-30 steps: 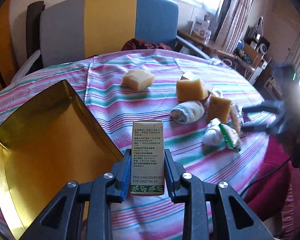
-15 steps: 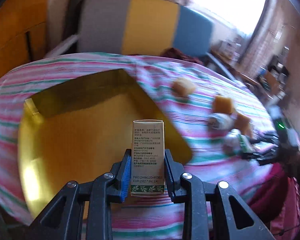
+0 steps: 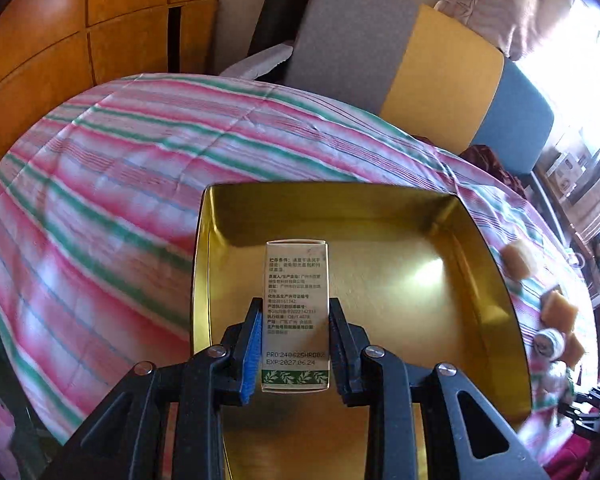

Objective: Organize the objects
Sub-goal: 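Drop the medicine box into the gold tray while the right gripper grasps the snack bag, then carry the snack bag into the gold tray and release it with the right gripper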

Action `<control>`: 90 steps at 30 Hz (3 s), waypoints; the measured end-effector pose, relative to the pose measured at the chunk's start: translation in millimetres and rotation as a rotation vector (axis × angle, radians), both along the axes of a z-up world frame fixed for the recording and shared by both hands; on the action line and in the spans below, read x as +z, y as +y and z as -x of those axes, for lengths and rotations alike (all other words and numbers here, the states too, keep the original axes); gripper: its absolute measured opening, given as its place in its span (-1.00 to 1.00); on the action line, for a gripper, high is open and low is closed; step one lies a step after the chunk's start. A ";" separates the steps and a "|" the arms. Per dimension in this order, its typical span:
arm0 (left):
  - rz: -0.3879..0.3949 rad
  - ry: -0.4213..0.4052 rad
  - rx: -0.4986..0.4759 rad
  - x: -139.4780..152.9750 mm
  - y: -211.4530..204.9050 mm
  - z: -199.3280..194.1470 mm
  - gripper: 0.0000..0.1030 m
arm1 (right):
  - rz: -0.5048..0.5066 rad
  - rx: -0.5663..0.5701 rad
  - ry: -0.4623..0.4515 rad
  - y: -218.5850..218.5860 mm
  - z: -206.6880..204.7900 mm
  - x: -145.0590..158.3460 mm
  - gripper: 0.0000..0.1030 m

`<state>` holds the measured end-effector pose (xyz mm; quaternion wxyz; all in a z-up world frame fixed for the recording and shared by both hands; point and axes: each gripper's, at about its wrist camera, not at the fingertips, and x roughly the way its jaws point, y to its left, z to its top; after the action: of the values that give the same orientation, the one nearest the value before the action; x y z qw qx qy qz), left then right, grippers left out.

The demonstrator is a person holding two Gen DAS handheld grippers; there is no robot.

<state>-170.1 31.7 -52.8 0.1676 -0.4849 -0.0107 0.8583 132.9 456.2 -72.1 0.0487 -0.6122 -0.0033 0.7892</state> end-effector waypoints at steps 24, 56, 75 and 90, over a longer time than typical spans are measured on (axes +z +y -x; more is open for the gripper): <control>0.128 0.131 0.096 2.9 0.2 23.3 -0.30 | 0.097 -0.108 0.262 -51.0 16.9 55.8 -0.34; 0.044 0.228 0.026 38.0 -7.0 -127.5 -0.30 | 0.355 0.013 0.340 -158.6 79.9 47.4 -0.34; 0.021 0.193 0.051 29.7 -23.8 -128.9 -0.30 | 0.516 0.103 0.296 -223.5 147.4 53.7 -0.34; 0.006 0.176 0.205 28.6 -87.6 -123.6 -0.30 | 0.714 0.058 0.087 -298.2 226.7 -1.6 -0.33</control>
<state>-46.4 -55.9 -24.2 0.0781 -0.4047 -0.0430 0.9101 -93.8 158.0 -73.7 -0.1907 -0.5561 0.2571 0.7670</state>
